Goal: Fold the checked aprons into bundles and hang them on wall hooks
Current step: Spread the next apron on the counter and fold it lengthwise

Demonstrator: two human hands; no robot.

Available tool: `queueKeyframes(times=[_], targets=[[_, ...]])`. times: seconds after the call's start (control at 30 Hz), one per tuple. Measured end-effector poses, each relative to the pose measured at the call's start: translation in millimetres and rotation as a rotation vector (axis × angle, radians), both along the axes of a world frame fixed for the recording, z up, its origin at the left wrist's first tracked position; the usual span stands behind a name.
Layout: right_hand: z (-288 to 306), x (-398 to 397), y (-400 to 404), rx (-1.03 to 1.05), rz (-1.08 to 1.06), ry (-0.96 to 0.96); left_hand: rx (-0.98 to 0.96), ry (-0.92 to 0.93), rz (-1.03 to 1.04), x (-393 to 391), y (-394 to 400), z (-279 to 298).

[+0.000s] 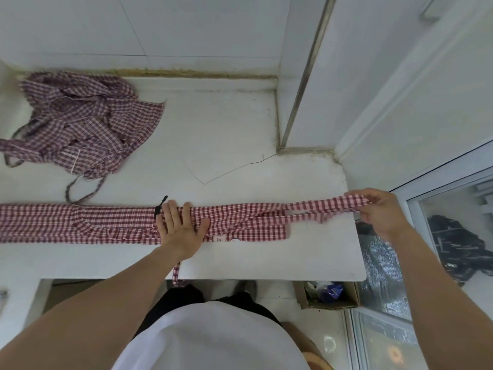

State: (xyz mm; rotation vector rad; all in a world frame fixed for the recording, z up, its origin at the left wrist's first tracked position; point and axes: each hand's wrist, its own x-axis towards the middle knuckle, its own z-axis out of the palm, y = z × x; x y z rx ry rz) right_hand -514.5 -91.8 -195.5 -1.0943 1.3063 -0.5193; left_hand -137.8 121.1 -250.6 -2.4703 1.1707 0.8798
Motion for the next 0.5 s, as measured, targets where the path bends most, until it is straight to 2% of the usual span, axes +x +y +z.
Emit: queueKeyframes(times=[0.1,0.17,0.27,0.4,0.5], targets=[[-2.3,-11.5,4.2,0.102,-0.053,-0.062,0.011,-0.004,-0.002,-3.3,-3.2,1.1],[-6.7,-11.9,6.4,0.212,-0.031,-0.111,0.019,0.0,-0.001,-4.5,-4.4,0.8],[-7.9,-16.5,3.7,0.255,0.049,-0.205,0.026,-0.011,-0.001,-4.4,-3.6,2.6],[-5.0,-30.5,-6.9,0.34,0.299,-0.278,0.034,-0.011,-0.007,-3.7,-4.1,2.6],[11.0,-31.3,-8.2,0.344,0.582,-0.076,0.032,-0.023,-0.004,-1.5,-3.2,2.6]])
